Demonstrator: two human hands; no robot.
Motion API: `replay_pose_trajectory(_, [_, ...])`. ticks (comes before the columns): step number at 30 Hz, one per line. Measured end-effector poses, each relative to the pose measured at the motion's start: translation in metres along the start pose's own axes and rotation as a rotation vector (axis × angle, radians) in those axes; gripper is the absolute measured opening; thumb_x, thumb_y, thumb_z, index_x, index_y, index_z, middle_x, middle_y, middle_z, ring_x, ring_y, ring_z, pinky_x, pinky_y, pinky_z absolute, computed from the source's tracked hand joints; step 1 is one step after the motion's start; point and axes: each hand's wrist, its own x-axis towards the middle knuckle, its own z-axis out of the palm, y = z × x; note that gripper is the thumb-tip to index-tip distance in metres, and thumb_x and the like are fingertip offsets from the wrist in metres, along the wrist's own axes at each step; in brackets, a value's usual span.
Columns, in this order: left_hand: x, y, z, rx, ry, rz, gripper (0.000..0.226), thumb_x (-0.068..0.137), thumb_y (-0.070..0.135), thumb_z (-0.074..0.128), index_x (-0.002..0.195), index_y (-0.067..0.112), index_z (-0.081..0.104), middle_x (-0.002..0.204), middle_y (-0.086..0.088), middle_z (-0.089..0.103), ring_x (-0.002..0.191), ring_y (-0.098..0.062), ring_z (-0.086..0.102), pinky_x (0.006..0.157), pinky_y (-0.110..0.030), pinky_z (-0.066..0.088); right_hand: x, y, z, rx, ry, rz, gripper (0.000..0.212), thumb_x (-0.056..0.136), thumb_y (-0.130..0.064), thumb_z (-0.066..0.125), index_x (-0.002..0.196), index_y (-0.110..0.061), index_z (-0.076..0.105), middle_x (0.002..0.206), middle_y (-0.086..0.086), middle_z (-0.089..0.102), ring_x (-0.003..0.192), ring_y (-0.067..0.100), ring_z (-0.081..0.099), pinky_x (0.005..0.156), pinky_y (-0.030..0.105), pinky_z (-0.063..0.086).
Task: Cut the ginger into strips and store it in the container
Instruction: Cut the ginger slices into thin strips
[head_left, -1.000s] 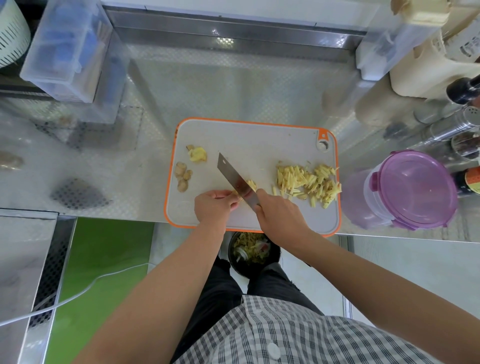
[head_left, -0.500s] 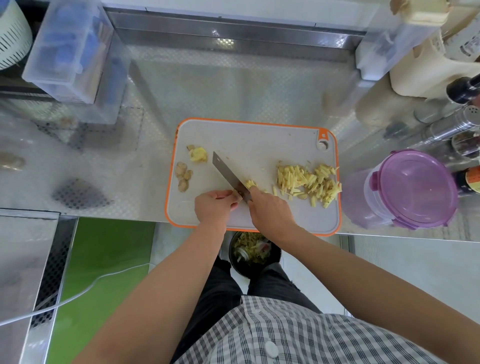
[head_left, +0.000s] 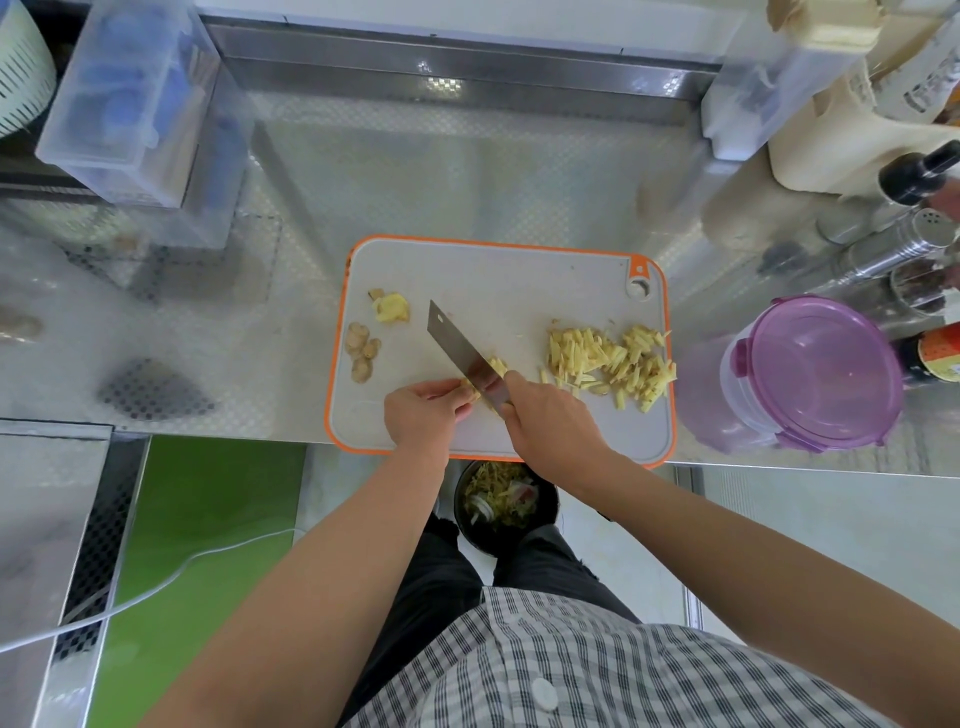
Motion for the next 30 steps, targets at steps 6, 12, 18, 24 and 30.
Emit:
replay_pose_trajectory(6, [0.0,-0.001,0.0,0.002,0.012,0.013,0.013,0.072,-0.009,0.076,0.073,0.003,0.07,0.072,-0.011,0.069,0.058,-0.014,0.067,0.068,-0.027,0.06,-0.003,0.0,-0.001,0.027,0.011,0.001,0.008,0.098,-0.015,0.037,0.092,-0.015,0.031,0.074,0.002,0.046,0.066,0.028,0.046,0.055,0.034,0.031])
replay_pose_trajectory(12, [0.003,-0.004,0.0,0.016,0.017,0.005,0.012,0.073,-0.008,0.076,0.078,0.001,0.07,0.073,-0.011,0.069,0.054,-0.012,0.067,0.07,-0.029,0.06,-0.002,-0.002,0.001,0.006,-0.002,0.0,0.01,0.098,-0.014,0.036,0.106,-0.01,0.04,0.076,0.001,0.045,0.068,0.027,0.044,0.058,0.033,0.031])
replay_pose_trajectory(18, [0.001,-0.002,0.0,0.008,0.011,0.011,0.012,0.074,-0.01,0.074,0.082,-0.002,0.071,0.072,-0.01,0.068,0.057,-0.014,0.066,0.066,-0.026,0.06,-0.001,-0.002,0.004,-0.012,0.012,-0.002,0.011,0.097,-0.012,0.037,0.107,-0.009,0.042,0.078,0.003,0.048,0.07,0.03,0.051,0.058,0.033,0.034])
replay_pose_trajectory(24, [0.0,-0.002,0.0,0.021,0.01,0.018,0.011,0.075,-0.009,0.073,0.084,-0.003,0.07,0.073,-0.01,0.068,0.061,-0.017,0.067,0.065,-0.025,0.059,0.008,-0.007,0.011,-0.03,0.003,0.033,0.014,0.094,-0.005,0.038,0.107,-0.01,0.042,0.07,0.001,0.043,0.063,0.027,0.046,0.053,0.032,0.03])
replay_pose_trajectory(30, [0.001,-0.005,-0.001,0.115,0.049,0.032,0.01,0.075,0.0,0.077,0.083,0.002,0.072,0.072,-0.008,0.07,0.053,-0.01,0.067,0.071,-0.033,0.059,0.016,-0.009,0.022,-0.011,-0.001,0.057,0.014,0.094,-0.004,0.038,0.107,-0.009,0.042,0.064,-0.003,0.035,0.061,0.025,0.042,0.055,0.033,0.031])
